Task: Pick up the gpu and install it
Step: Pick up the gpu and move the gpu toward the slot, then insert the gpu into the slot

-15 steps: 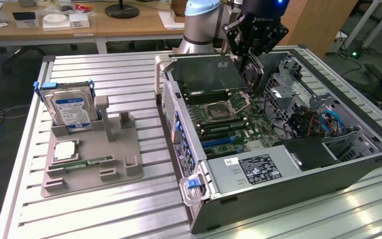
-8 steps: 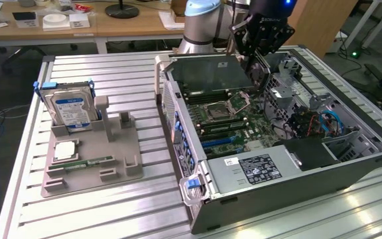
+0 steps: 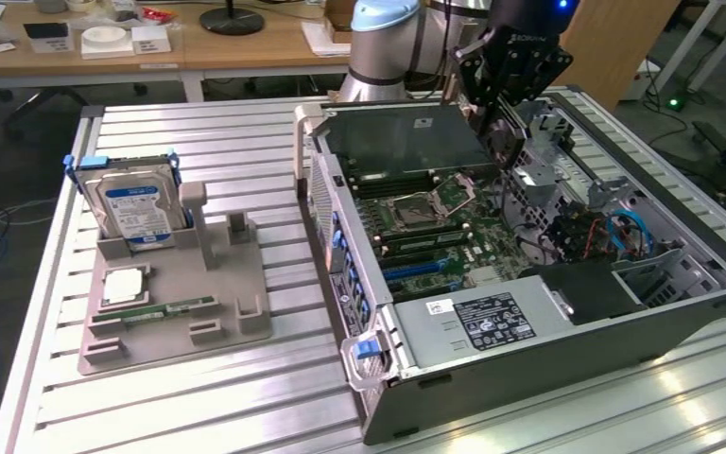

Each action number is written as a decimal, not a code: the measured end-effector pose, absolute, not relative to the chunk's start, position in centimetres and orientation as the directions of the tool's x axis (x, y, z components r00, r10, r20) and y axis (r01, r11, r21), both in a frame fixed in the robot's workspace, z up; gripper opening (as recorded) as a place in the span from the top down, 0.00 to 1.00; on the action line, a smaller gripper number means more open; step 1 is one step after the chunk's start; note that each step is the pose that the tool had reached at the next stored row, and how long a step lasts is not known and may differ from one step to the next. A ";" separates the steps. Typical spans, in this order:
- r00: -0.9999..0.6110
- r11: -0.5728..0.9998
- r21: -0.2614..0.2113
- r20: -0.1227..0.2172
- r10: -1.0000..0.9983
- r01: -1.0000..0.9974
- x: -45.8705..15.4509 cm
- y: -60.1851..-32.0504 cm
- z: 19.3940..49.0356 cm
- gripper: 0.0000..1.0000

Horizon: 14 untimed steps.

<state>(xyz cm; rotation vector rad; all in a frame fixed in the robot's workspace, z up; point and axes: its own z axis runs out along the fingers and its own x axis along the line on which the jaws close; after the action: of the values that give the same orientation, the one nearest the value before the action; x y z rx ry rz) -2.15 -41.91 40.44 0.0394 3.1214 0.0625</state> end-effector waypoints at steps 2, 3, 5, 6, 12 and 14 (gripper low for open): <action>-0.999 0.999 0.040 -0.019 0.026 0.025 -2.1 -41.9 40.4 0.72; -0.999 0.999 0.040 -0.019 0.026 0.025 -2.1 -41.9 40.4 0.72; -0.999 0.999 0.040 -0.019 0.026 0.025 -2.1 -41.9 40.4 0.72; -0.999 0.999 0.040 -0.019 0.026 0.025 -2.1 -41.9 40.4 0.72; -0.999 0.999 0.040 -0.019 0.026 0.025 -2.1 -41.9 40.4 0.72; -0.999 0.999 0.040 -0.019 0.026 0.025 -2.1 -41.9 40.4 0.72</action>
<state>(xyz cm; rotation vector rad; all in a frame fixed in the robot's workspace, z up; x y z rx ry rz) -2.15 -41.91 40.44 0.0395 3.1214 0.0624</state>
